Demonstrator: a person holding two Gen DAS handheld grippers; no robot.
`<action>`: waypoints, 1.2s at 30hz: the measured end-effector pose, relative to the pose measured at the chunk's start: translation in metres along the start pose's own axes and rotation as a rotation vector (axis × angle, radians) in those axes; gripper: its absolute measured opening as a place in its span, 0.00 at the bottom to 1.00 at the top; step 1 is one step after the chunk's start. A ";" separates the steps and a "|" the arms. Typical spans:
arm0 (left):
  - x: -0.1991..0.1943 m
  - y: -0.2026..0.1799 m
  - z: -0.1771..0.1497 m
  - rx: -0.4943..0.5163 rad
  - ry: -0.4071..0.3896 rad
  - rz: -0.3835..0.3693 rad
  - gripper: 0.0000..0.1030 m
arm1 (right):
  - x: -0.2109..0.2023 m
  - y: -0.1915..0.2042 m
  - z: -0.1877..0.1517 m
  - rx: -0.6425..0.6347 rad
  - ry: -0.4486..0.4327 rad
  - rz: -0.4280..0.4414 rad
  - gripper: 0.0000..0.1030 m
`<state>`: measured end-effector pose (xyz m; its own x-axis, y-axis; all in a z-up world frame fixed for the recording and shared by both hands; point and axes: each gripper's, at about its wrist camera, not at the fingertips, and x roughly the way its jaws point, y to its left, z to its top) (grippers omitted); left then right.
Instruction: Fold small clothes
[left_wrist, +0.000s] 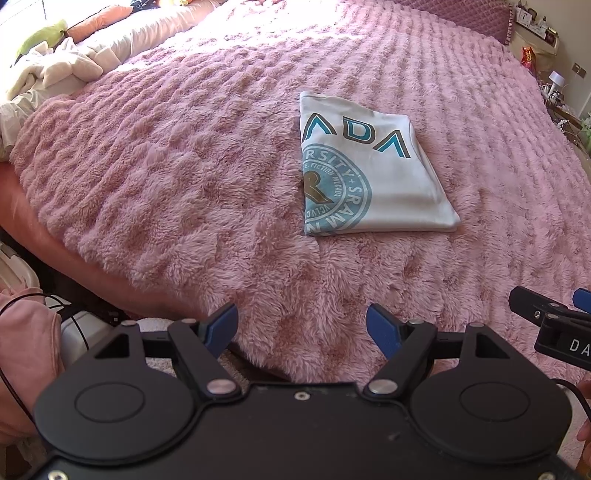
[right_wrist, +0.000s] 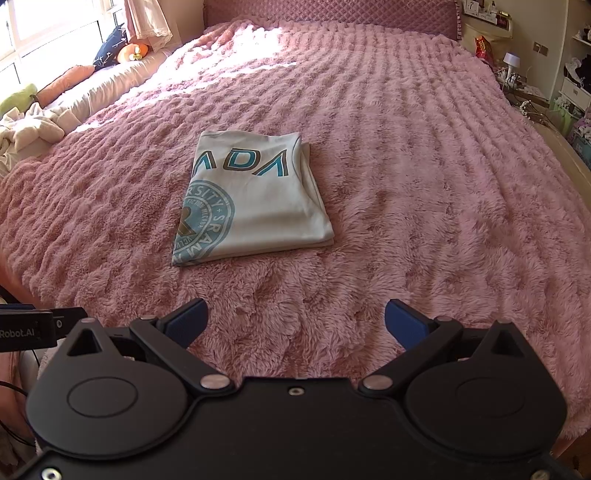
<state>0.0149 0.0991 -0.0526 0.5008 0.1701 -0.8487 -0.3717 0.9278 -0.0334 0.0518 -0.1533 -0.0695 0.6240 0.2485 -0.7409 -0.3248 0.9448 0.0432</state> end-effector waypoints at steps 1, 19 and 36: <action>0.000 0.000 0.000 0.002 0.002 0.001 0.76 | 0.000 0.000 0.000 0.000 0.000 0.000 1.00; 0.003 0.001 0.002 0.003 0.020 0.002 0.76 | 0.003 -0.002 -0.003 0.001 0.005 -0.002 1.00; 0.002 0.002 0.003 -0.003 0.009 0.005 0.76 | 0.003 -0.002 -0.002 0.000 0.006 -0.002 1.00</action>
<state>0.0177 0.1024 -0.0532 0.4922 0.1716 -0.8534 -0.3760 0.9261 -0.0307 0.0527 -0.1550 -0.0728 0.6203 0.2458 -0.7448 -0.3242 0.9451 0.0418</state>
